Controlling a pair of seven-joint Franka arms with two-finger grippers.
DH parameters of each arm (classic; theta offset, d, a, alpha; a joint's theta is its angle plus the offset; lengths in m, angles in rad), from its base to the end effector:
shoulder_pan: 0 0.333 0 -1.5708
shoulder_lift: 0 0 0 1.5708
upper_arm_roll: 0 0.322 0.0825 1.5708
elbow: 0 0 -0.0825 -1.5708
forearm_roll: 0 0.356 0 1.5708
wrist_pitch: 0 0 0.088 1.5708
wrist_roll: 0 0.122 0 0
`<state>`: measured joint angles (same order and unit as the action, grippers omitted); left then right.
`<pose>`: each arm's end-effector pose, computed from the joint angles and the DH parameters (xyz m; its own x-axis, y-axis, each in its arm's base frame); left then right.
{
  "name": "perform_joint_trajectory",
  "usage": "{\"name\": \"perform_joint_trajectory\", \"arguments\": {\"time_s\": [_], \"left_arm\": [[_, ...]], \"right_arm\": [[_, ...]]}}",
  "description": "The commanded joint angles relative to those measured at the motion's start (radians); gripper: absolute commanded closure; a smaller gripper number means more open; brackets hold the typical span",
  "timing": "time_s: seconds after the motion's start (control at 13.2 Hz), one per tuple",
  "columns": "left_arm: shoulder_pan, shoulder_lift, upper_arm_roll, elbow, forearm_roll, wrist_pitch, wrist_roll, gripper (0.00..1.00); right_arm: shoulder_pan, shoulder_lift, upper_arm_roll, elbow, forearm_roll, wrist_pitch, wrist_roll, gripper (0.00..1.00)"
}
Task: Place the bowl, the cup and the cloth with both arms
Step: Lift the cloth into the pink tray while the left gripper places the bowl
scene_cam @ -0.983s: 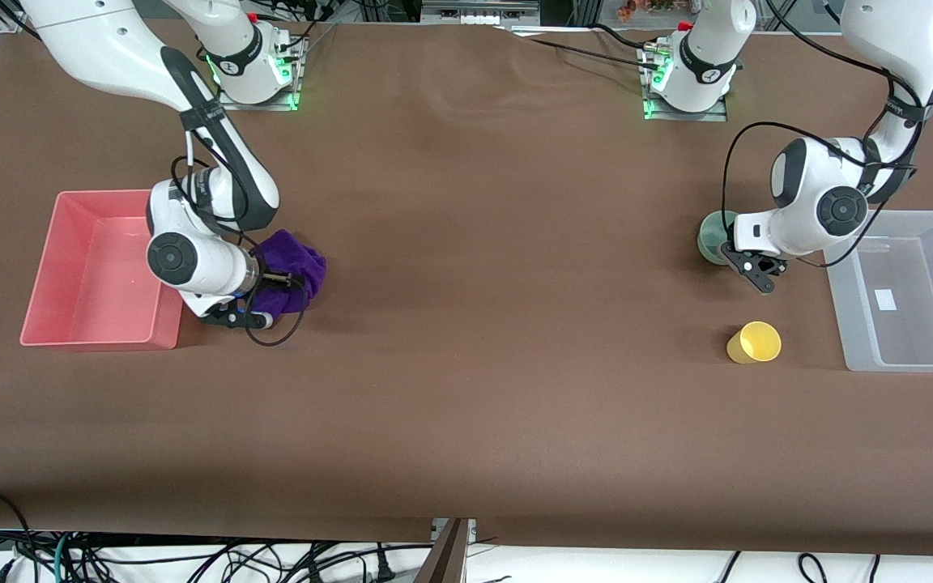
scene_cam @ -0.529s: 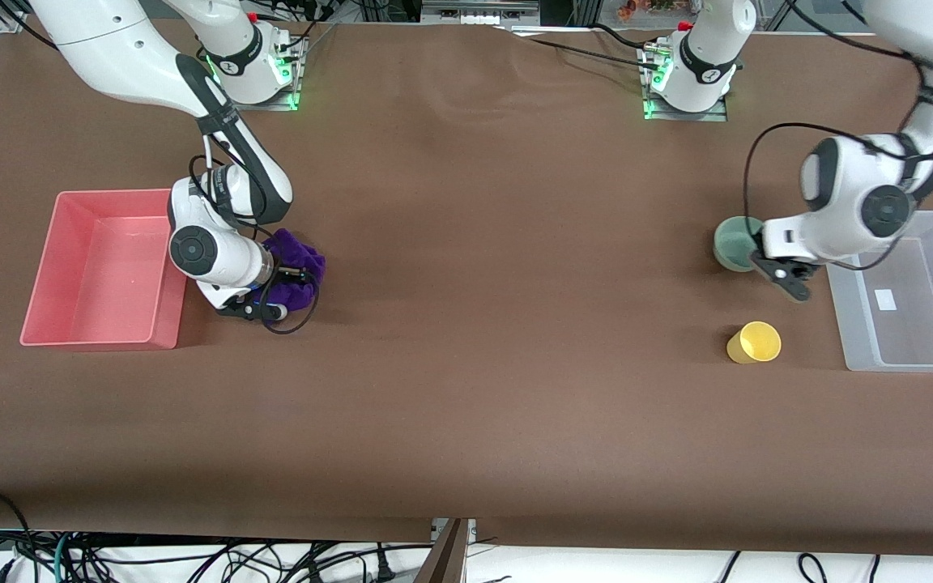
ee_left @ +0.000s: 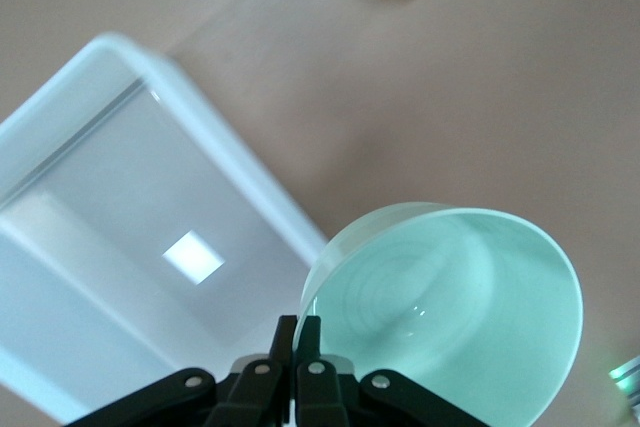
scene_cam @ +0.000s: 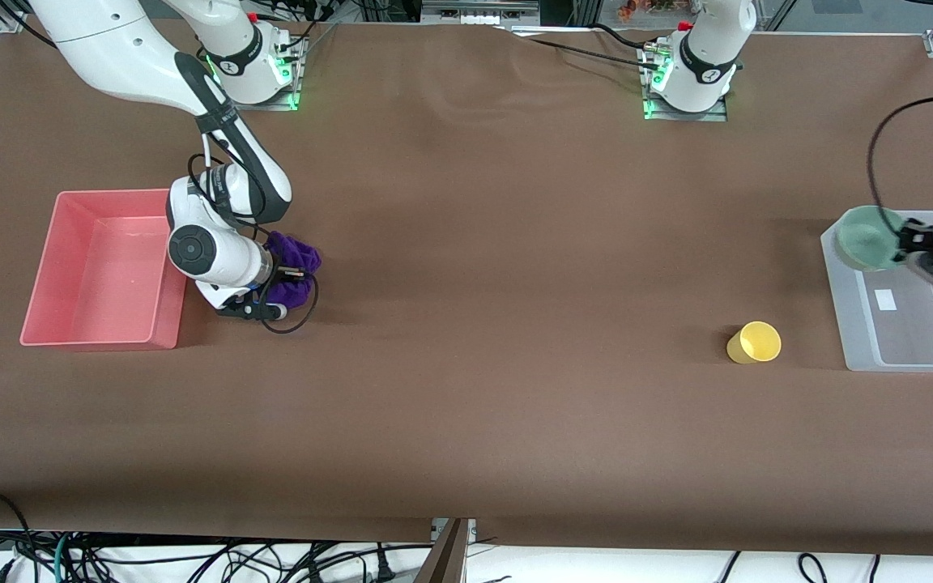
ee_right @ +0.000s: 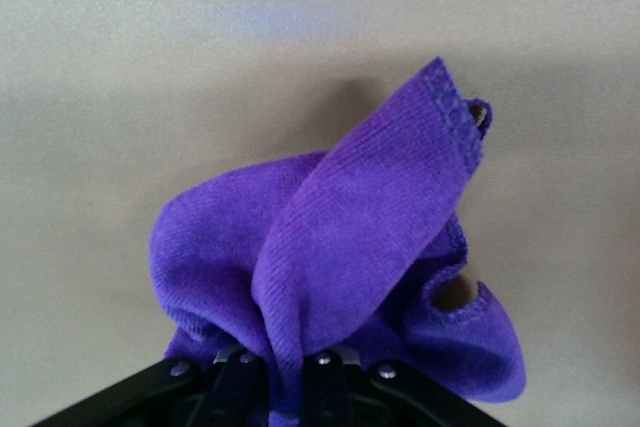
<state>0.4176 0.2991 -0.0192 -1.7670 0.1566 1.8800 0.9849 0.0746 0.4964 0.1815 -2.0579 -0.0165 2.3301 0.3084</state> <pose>0.5386 0.2427 0.3845 0.7735 -0.5967 -0.2136 -0.5941 -0.8000 0.0838 0.5337 0.1396 0.1920 0.9726 -0.0494 -0.2271 -0.0527 -0.9986 -0.0082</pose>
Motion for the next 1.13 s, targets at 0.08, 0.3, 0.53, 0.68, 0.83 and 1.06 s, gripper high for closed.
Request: {"name": "perform_joint_trajectory", "arguments": {"time_s": [0.08, 0.3, 0.53, 0.68, 0.83, 1.06], "left_arm": [[0.119, 0.294, -0.01, 0.227, 0.001, 0.086, 0.095, 1.0], [0.181, 0.406, -0.012, 0.218, -0.005, 0.221, 0.109, 1.0], [0.184, 0.416, -0.012, 0.222, -0.003, 0.229, 0.109, 0.14], [0.179, 0.356, -0.019, 0.228, 0.0, 0.176, 0.119, 0.0], [0.147, 0.27, -0.025, 0.25, -0.014, 0.057, 0.12, 0.0], [0.081, 0.218, -0.091, 0.358, -0.014, -0.152, 0.084, 0.0]], "right_arm": [[-0.013, -0.045, 0.004, 0.074, -0.011, -0.148, -0.029, 1.0], [-0.027, -0.065, -0.023, 0.275, -0.011, -0.453, -0.096, 1.0], [-0.032, -0.081, -0.132, 0.458, -0.011, -0.765, -0.297, 1.0], [-0.032, -0.093, -0.254, 0.486, -0.02, -0.84, -0.464, 1.0], [-0.035, -0.087, -0.365, 0.476, -0.04, -0.835, -0.639, 1.0], [-0.068, -0.076, -0.404, 0.42, -0.083, -0.786, -0.724, 1.0]]}}
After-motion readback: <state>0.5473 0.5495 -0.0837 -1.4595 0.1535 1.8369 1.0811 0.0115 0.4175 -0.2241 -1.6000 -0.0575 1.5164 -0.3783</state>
